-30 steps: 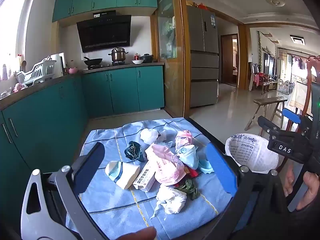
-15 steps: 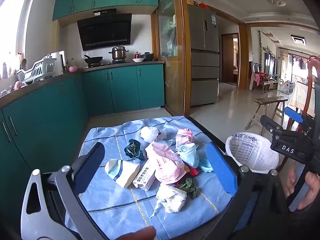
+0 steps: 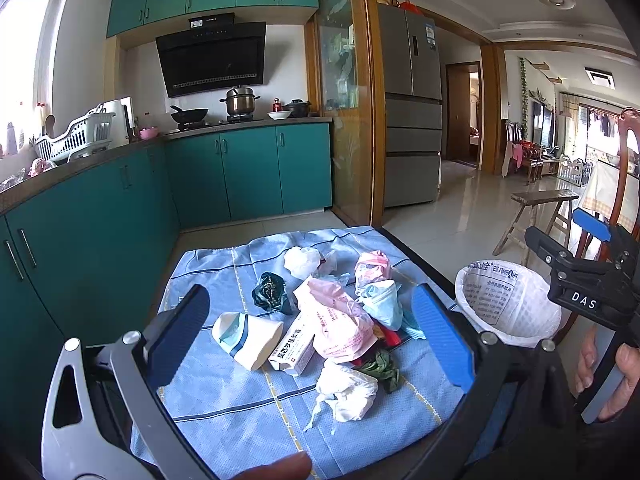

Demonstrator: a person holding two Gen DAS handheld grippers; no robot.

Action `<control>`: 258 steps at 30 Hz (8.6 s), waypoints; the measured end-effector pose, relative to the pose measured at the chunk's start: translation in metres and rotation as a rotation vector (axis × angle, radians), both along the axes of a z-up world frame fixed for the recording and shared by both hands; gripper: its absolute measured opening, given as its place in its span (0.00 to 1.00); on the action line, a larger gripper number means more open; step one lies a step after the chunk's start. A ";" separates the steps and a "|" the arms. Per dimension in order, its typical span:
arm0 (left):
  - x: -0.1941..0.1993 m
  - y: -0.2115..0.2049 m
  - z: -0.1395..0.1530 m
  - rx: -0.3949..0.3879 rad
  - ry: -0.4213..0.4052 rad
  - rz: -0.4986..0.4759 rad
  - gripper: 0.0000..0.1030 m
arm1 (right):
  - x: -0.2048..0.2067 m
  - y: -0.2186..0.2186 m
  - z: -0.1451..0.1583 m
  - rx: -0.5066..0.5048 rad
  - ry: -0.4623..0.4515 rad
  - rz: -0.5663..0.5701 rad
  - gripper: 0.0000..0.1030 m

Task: Collect trash

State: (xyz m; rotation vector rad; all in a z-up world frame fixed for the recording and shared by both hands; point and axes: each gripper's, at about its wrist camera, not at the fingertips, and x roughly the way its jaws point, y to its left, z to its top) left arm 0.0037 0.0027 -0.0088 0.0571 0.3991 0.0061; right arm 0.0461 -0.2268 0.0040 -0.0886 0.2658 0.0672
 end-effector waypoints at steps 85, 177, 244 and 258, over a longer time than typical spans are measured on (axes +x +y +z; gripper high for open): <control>0.013 0.005 -0.019 -0.005 0.082 0.040 0.97 | -0.005 0.010 -0.004 -0.022 0.011 0.016 0.98; 0.218 -0.246 -0.104 -0.192 0.388 -0.448 0.38 | 0.169 -0.205 -0.124 0.318 0.388 -0.352 0.48; 0.073 -0.038 -0.093 0.159 0.352 0.226 0.90 | 0.169 0.044 -0.085 0.093 0.305 0.423 0.97; 0.082 -0.025 -0.108 0.155 0.410 0.240 0.83 | 0.183 0.057 -0.108 -0.006 0.423 0.424 0.97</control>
